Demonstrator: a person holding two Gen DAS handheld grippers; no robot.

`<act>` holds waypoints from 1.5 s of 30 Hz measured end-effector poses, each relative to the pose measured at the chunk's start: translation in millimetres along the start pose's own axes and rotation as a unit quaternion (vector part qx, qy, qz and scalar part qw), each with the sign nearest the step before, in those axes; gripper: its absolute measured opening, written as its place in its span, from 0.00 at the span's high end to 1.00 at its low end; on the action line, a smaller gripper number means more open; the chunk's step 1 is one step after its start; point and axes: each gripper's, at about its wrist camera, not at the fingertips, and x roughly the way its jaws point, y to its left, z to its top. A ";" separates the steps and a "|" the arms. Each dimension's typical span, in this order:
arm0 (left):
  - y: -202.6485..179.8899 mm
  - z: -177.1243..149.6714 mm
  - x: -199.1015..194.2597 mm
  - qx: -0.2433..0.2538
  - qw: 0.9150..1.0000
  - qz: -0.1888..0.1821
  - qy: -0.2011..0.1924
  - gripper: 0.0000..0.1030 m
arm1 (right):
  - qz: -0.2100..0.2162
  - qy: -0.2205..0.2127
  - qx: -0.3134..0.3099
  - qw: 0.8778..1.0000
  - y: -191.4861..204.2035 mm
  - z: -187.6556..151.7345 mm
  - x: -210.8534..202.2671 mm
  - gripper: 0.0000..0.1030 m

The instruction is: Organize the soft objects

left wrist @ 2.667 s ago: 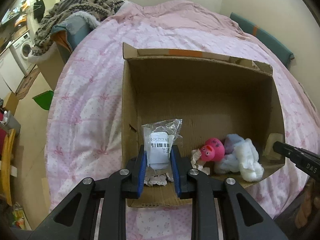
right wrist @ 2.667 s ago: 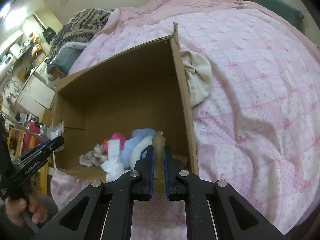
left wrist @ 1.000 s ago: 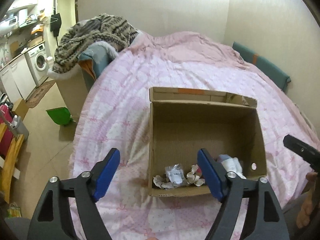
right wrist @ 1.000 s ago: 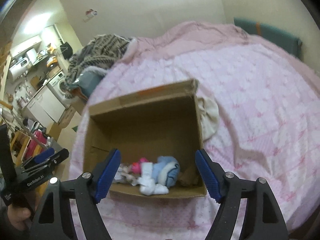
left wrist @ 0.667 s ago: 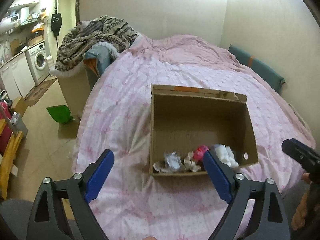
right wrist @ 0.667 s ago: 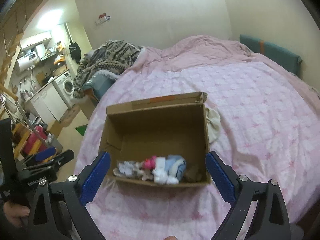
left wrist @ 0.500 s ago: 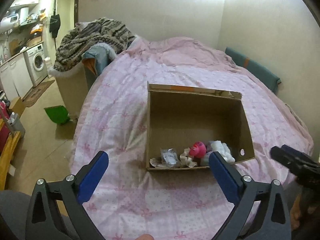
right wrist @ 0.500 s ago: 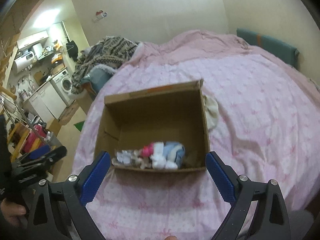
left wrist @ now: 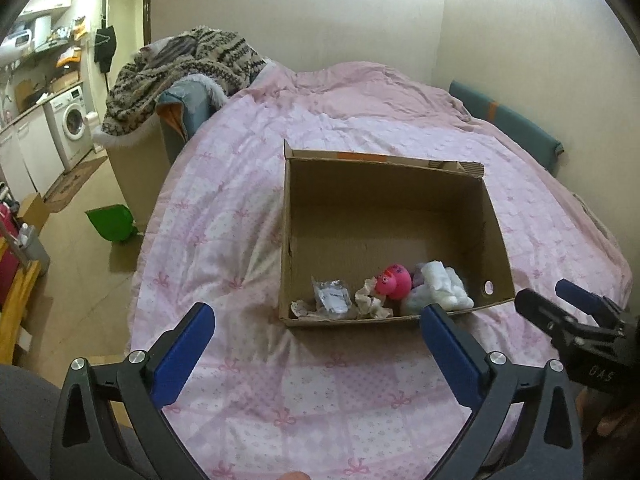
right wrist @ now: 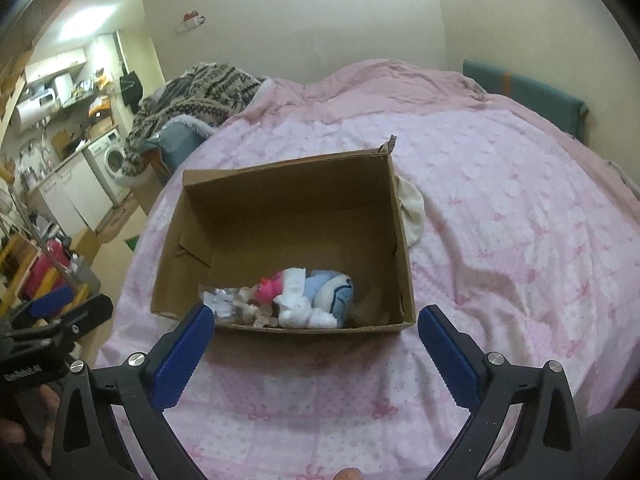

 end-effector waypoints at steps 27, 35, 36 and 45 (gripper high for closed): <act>1.3 0.2 0.0 -0.002 1.000 0.000 0.001 0.01 | -0.011 0.004 -0.009 1.000 1.3 -2.7 2.5 0.00; 2.0 0.1 -0.4 -0.005 1.000 0.000 0.001 0.00 | -0.011 0.003 -0.010 1.000 1.7 -3.0 1.9 0.00; 2.0 0.0 -0.4 -0.005 1.000 -0.001 0.001 0.00 | -0.011 0.003 -0.010 1.000 1.3 -3.0 1.9 0.00; 2.2 -2.0 1.2 -0.006 1.000 -0.001 0.004 0.00 | -0.009 0.003 -0.010 1.000 2.5 -3.1 1.5 0.00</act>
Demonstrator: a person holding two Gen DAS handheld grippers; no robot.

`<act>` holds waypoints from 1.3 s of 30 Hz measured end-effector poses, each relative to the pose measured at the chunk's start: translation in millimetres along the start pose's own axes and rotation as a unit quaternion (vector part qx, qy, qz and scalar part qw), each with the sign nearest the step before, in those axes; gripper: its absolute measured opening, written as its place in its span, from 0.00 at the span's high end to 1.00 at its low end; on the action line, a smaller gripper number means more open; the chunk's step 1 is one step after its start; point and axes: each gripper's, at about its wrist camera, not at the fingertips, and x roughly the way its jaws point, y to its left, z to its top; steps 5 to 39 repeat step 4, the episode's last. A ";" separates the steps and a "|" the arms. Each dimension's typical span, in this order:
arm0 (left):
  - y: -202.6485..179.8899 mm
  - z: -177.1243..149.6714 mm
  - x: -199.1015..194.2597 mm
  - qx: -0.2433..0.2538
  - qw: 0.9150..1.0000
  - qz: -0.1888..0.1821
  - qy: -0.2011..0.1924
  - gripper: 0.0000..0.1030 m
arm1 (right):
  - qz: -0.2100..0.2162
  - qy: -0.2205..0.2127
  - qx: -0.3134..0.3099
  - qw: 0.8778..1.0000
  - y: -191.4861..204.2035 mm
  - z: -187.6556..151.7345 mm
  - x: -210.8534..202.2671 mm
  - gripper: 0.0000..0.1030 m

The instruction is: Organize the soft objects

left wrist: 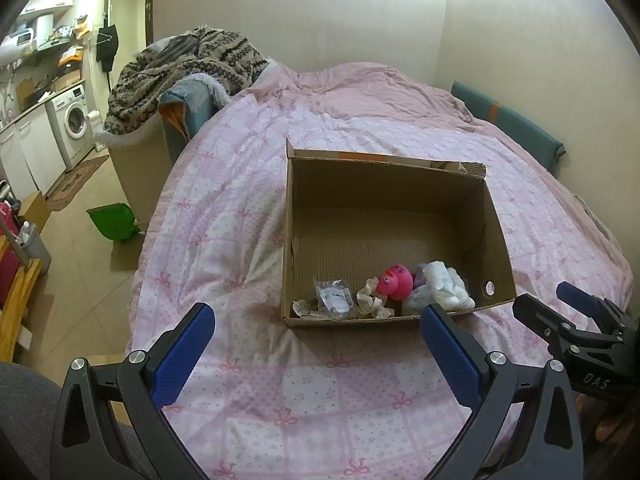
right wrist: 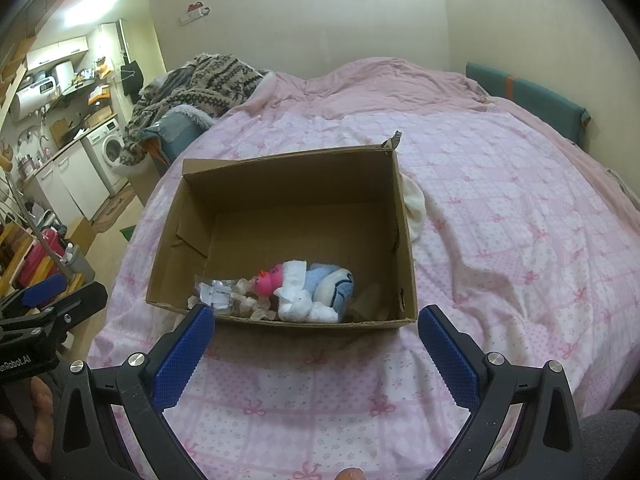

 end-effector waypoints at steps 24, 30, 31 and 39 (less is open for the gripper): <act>1.4 -0.6 1.2 -0.003 1.000 0.002 0.002 0.00 | 0.000 0.000 0.000 1.000 0.0 0.0 0.0 0.00; 1.4 -0.6 1.2 -0.003 1.000 0.002 0.002 0.00 | 0.000 0.000 0.000 1.000 0.0 0.0 0.0 0.00; 1.4 -0.6 1.2 -0.003 1.000 0.002 0.002 0.00 | 0.000 0.000 0.000 1.000 0.0 0.0 0.0 0.00; 1.4 -0.6 1.2 -0.003 1.000 0.002 0.002 0.00 | 0.000 0.000 0.000 1.000 0.0 0.0 0.0 0.00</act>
